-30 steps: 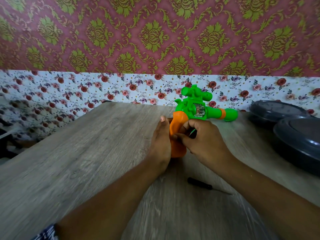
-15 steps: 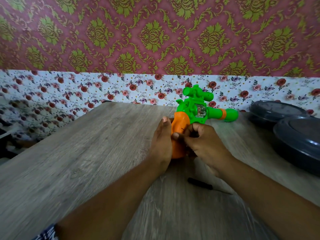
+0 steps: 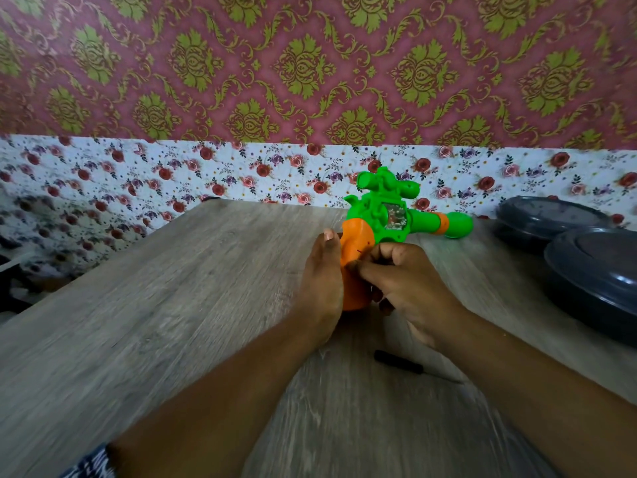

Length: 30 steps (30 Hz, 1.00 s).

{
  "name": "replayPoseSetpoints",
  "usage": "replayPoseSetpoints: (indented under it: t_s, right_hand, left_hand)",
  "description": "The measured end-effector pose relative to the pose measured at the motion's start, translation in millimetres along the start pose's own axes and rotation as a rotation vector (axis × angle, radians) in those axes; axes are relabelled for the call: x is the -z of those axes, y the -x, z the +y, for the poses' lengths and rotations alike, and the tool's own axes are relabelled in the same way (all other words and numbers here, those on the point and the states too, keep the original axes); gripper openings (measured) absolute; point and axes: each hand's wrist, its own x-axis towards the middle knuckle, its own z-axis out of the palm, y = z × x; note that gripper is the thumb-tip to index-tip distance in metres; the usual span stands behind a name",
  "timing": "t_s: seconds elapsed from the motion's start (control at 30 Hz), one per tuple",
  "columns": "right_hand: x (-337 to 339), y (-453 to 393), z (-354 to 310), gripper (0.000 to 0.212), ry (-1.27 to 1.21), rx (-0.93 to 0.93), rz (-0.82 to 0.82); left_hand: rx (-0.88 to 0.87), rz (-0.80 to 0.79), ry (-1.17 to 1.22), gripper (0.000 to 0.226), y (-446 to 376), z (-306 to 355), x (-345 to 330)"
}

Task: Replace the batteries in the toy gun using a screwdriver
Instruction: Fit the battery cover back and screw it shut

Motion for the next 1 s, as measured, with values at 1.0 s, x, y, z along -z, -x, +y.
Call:
replayPoseSetpoints:
  t_s: [1.0]
  right_hand:
    - [41.4, 3.5, -43.9, 0.007, 0.546, 0.229, -0.368]
  left_hand:
    - [0.086, -0.044, 0.121, 0.051, -9.1, 1.8, 8.2]
